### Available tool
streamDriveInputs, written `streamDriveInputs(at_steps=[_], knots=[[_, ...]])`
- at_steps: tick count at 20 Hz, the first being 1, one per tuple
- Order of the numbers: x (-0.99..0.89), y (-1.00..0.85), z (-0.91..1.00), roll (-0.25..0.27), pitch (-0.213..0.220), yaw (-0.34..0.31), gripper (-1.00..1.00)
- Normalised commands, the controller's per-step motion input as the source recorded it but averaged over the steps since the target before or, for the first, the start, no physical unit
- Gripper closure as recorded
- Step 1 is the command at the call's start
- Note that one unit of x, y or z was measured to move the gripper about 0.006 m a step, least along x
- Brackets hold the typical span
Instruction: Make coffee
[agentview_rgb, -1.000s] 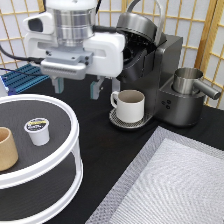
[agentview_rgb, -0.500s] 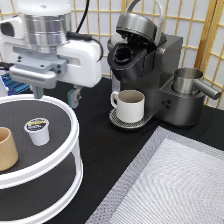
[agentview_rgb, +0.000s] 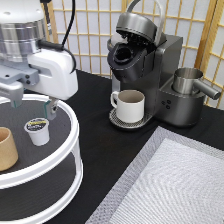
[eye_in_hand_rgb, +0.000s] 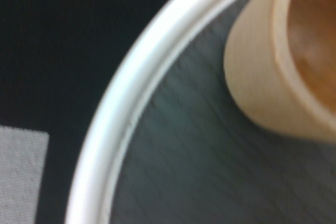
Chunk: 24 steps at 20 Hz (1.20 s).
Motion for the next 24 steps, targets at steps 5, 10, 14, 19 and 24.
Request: streamDriveInputs(at_steps=[5, 10, 14, 19, 24], knots=[[0.01, -0.01, -0.16, -0.032, -0.105, -0.114, -1.00], [0.01, 0.25, -0.18, -0.037, -0.041, -0.087, -1.00], [0.00, 0.31, -0.20, -0.003, -0.001, -0.043, -1.00], [-0.19, 0.10, -0.28, 0.000, 0.000, -0.013, -1.00], [-0.42, -0.07, -0.35, 0.000, -0.033, -0.042, -1.00]])
